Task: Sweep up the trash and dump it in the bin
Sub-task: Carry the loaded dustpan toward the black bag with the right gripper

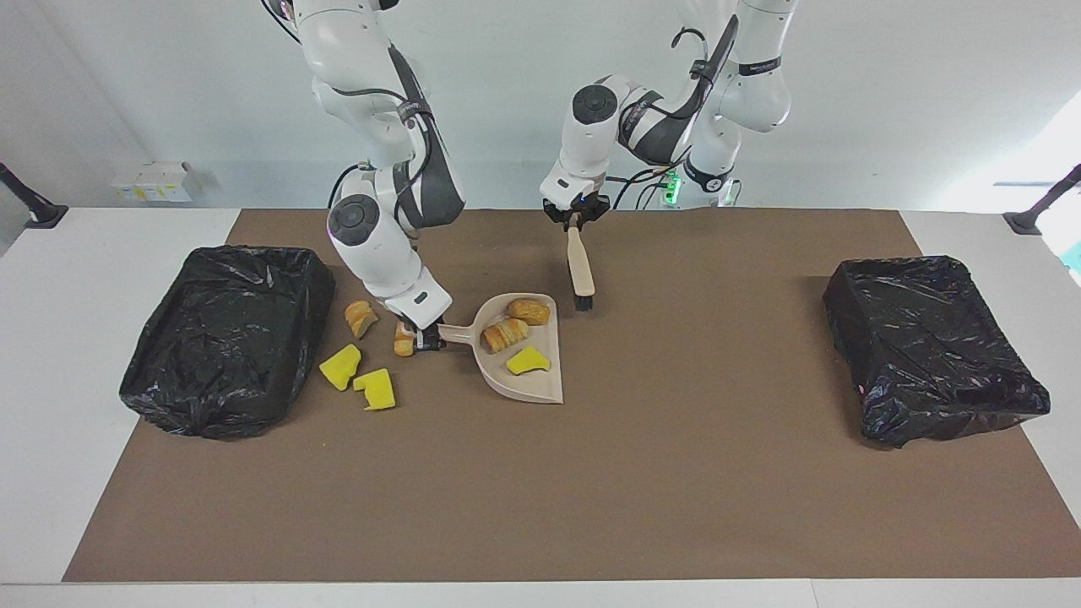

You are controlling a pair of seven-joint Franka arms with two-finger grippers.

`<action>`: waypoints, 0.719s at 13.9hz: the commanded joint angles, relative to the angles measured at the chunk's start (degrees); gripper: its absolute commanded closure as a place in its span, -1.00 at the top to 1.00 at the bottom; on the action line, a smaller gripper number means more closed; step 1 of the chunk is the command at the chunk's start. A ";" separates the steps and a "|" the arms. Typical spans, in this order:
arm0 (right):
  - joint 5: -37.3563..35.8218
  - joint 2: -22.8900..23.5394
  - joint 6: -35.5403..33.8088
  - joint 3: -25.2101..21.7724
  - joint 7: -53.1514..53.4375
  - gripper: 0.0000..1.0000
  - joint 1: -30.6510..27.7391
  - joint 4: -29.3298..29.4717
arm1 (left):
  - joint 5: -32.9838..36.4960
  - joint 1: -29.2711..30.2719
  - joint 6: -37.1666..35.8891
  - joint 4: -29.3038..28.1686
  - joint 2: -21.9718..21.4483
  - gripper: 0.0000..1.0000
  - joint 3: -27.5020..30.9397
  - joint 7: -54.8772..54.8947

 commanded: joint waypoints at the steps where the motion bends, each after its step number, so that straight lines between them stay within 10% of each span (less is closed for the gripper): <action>1: 1.04 -1.29 3.95 0.05 -1.18 -0.54 1.61 -3.03 | -0.61 -0.96 0.01 0.44 0.17 -1.00 0.67 -0.73; 8: -0.71 -1.55 2.04 0.05 -1.26 -0.01 2.14 -2.68 | -0.61 -1.05 -1.75 0.27 -0.27 -1.00 0.75 -0.73; 9: -0.80 -1.90 1.07 0.05 -1.44 -0.21 1.79 -2.68 | -0.61 -1.05 -1.84 0.27 -0.27 -1.00 0.75 -0.73; 10: -0.98 -2.08 0.63 0.05 -2.05 -0.84 1.61 -2.68 | -0.61 -0.96 -1.84 0.18 -0.27 -1.00 0.75 -0.64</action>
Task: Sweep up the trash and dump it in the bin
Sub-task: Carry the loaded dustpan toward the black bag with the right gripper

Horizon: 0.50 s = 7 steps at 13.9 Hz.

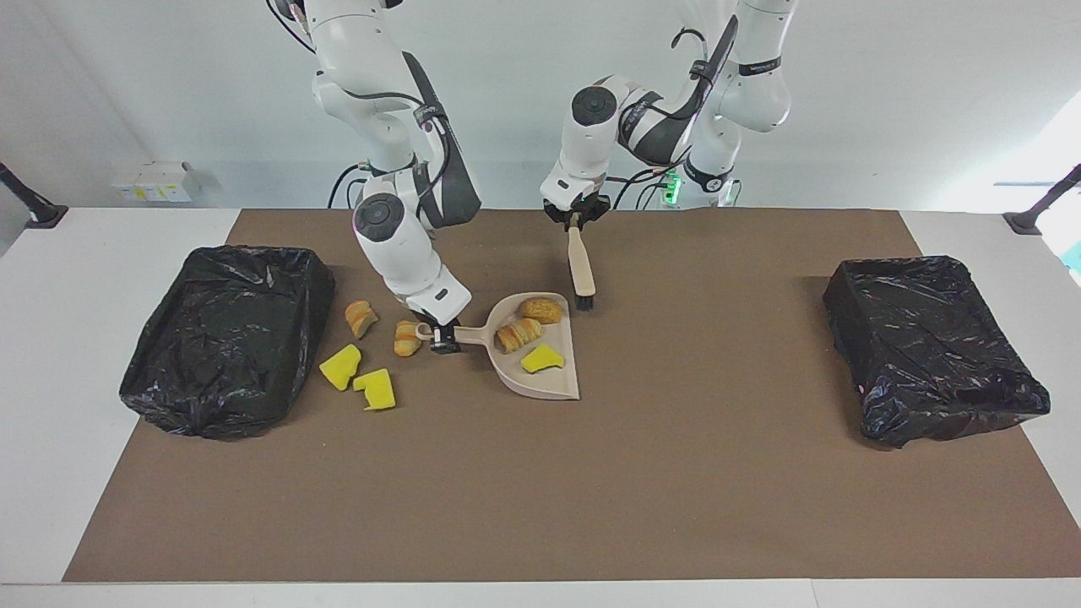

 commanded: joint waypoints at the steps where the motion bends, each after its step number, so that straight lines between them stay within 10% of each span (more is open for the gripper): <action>1: -0.77 -2.03 -1.86 0.09 -2.44 -1.00 -1.09 -1.02 | -0.58 -0.96 -0.97 0.27 -0.37 -1.00 0.76 -0.60; 7: -0.77 -2.21 -2.22 0.17 -2.45 -0.78 -2.24 -0.84 | -0.58 -0.96 -0.97 0.10 -0.46 -1.00 0.76 -0.51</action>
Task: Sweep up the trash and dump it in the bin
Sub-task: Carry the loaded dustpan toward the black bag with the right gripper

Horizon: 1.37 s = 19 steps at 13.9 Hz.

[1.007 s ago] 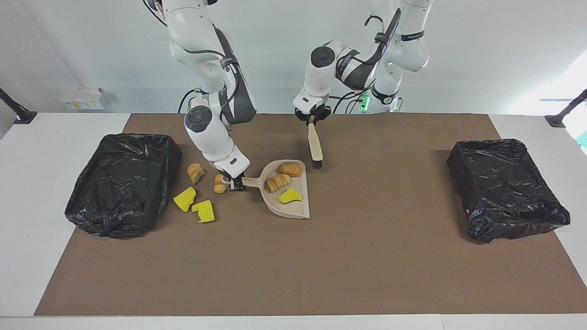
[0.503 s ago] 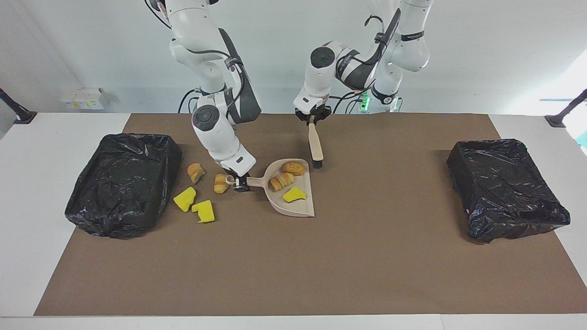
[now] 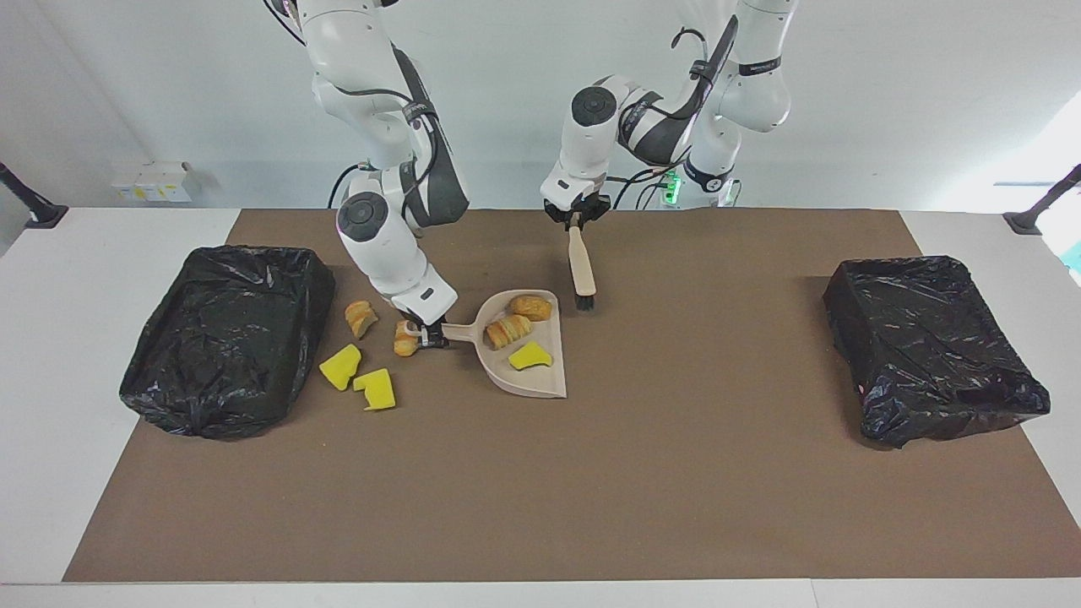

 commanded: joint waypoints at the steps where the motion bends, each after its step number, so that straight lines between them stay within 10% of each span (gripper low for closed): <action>1: -0.49 -1.57 -0.10 0.29 -1.09 -0.46 0.19 -1.10 | -0.58 -0.87 -0.84 0.10 -0.46 -1.00 0.76 -0.51; 4: -1.27 -1.57 -0.36 0.29 -1.26 -0.01 0.28 -0.84 | -0.58 -0.87 -0.75 0.01 -0.46 -1.00 0.76 -0.43; 7: -3.03 -2.09 -1.50 0.38 -1.44 -0.01 0.28 -0.40 | -0.58 -0.87 -0.75 0.01 -0.46 -1.00 0.76 -0.34; 10: -3.13 -2.80 -2.47 0.29 -2.23 -1.00 0.19 -0.75 | -0.58 -0.78 -0.75 0.01 -0.46 -1.00 0.76 -0.25; 19: 0.47 -2.80 -10.27 0.47 -4.07 -1.00 -7.35 5.74 | -0.58 -0.78 0.04 0.09 -0.20 -1.00 0.68 -0.25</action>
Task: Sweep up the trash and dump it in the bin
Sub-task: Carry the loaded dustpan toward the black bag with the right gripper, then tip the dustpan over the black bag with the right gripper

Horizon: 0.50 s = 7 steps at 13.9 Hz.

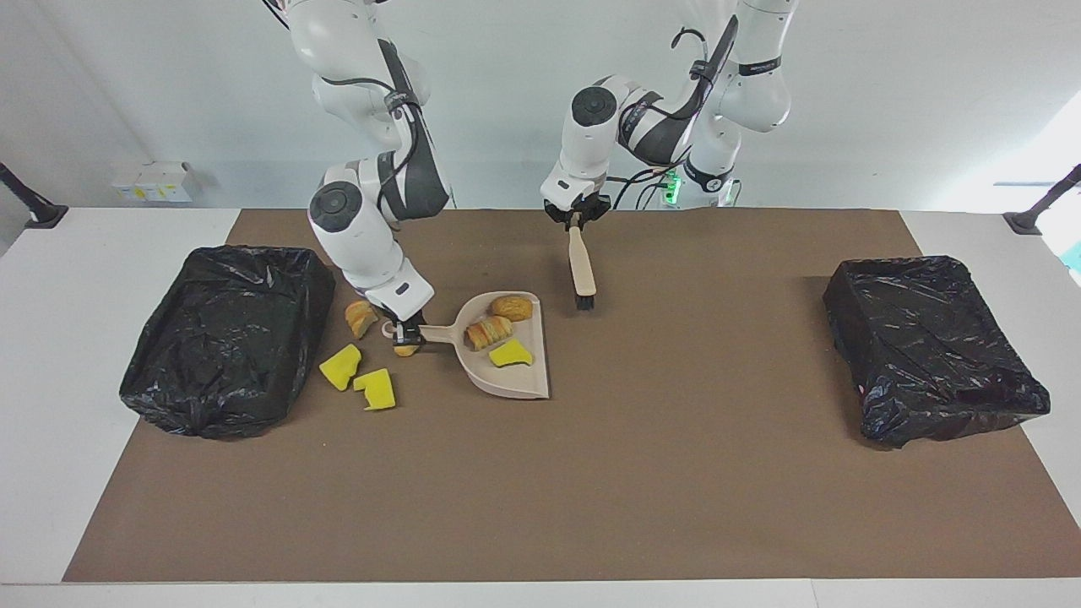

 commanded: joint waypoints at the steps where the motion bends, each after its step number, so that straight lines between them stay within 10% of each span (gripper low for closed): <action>1: 4.21 -0.72 -5.84 0.50 -3.52 -1.00 -3.78 4.07 | -0.67 -0.78 -0.68 0.10 -0.29 -1.00 0.63 -0.34; 7: 4.59 -0.72 -19.54 -0.20 -7.12 -1.00 -15.28 15.67 | -7.35 0.98 -2.97 3.70 2.44 -1.00 0.63 0.10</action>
